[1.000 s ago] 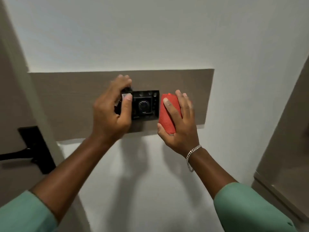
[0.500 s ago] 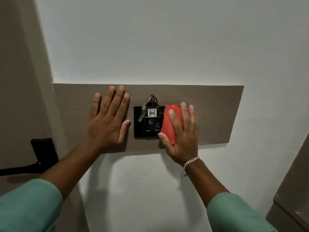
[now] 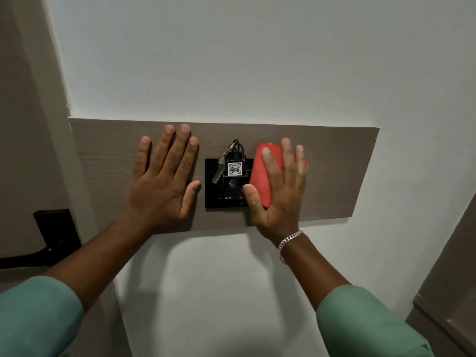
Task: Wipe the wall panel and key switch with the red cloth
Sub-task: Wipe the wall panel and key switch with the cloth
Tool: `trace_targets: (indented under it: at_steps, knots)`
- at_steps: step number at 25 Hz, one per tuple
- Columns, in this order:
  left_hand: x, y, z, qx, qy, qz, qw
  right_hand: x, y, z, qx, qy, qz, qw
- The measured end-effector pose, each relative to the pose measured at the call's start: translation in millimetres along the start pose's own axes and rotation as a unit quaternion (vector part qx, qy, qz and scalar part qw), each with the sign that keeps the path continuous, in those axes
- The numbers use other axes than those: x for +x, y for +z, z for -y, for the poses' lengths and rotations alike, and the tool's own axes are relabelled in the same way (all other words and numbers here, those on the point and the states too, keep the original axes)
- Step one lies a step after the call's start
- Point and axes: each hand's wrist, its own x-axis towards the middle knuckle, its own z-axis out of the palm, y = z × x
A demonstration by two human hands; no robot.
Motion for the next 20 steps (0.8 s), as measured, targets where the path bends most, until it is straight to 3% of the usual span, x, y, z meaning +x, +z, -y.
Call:
trace_targets:
  at_steps: [4, 8, 13, 17, 20]
  knots:
    - [0.1, -0.5, 0.2, -0.003, 0.005, -0.004, 1.000, -4.9, -11.9, -19.6, -0.021, -0.137, 0.040, 0.990]
    - [0.3, 0.1, -1.4, 0.002, 0.003, -0.009, 1.000, 2.1, -11.8, -10.5, 0.008, -0.050, 0.029, 0.998]
    - [0.4, 1.2, -0.7, -0.009, -0.004, -0.019, 1.000, -7.7, -20.7, -28.2, -0.024, -0.145, 0.056, 0.988]
    - [-1.3, 5.4, -1.7, -0.004, 0.003, -0.016, 1.000, -1.0, -0.7, -11.0, 0.006, 0.003, -0.005, 1.000]
    - [-0.9, 2.3, -2.0, -0.009, -0.002, -0.010, 1.000, -16.7, -1.8, -13.8, -0.022, -0.074, 0.027, 0.997]
